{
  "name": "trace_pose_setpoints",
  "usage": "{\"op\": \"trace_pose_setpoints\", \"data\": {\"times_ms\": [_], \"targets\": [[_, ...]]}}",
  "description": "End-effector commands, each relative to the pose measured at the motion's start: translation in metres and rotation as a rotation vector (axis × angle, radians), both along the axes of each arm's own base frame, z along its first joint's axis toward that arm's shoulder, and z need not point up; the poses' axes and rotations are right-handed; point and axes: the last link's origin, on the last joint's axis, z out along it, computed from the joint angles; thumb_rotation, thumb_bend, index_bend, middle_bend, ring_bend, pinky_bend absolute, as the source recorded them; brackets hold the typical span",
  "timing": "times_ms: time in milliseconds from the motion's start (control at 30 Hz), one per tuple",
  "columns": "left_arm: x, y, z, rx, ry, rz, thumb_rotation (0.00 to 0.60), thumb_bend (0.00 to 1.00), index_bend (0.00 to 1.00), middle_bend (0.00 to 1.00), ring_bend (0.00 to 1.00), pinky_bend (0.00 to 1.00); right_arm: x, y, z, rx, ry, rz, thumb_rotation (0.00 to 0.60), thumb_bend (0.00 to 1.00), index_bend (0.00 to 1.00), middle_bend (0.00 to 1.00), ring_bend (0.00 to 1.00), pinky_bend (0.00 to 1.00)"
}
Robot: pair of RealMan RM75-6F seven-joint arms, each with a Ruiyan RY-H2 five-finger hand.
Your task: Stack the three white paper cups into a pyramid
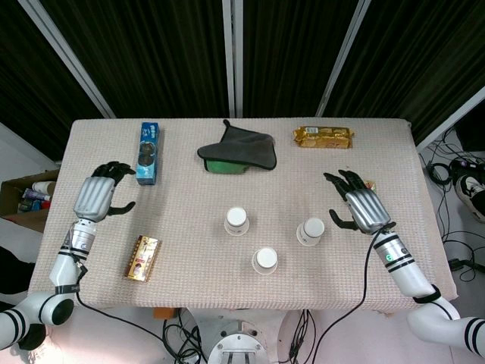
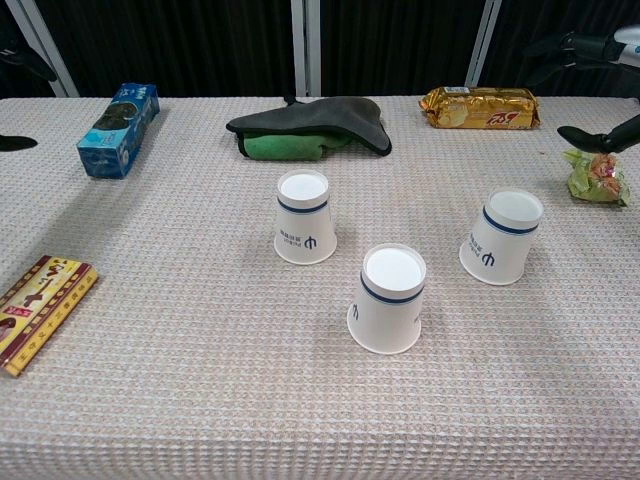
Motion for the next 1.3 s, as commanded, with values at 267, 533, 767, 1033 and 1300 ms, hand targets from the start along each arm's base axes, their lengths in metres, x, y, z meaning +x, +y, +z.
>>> {"op": "trace_pose_setpoints", "data": {"times_ms": [267, 533, 767, 1033, 1300], "targets": [[0.000, -0.004, -0.003, -0.034, -0.011, 0.002, 0.600, 0.19, 0.27, 0.22, 0.14, 0.17, -0.012, 0.017, 0.011, -0.033, -0.005, 0.000, 0.600, 0.38, 0.07, 0.17, 0.00, 0.00], [0.024, -0.009, -0.043, -0.228, -0.054, -0.085, 0.600, 0.18, 0.23, 0.22, 0.14, 0.17, -0.069, 0.061, 0.061, -0.174, -0.061, -0.092, 0.600, 0.39, 0.07, 0.17, 0.00, 0.05], [0.073, 0.001, -0.082, -0.337, -0.089, -0.203, 0.600, 0.15, 0.19, 0.21, 0.14, 0.17, -0.095, 0.087, 0.089, -0.247, -0.096, -0.126, 0.600, 0.39, 0.07, 0.17, 0.00, 0.06], [0.113, 0.005, -0.111, -0.462, -0.122, -0.236, 0.600, 0.15, 0.18, 0.20, 0.14, 0.17, -0.105, 0.094, 0.091, -0.262, -0.110, -0.138, 0.600, 0.38, 0.07, 0.15, 0.00, 0.06], [0.136, 0.015, -0.125, -0.472, -0.142, -0.227, 0.600, 0.15, 0.23, 0.22, 0.17, 0.18, -0.112, 0.094, 0.092, -0.272, -0.118, -0.161, 0.600, 0.39, 0.07, 0.14, 0.00, 0.06]]}}
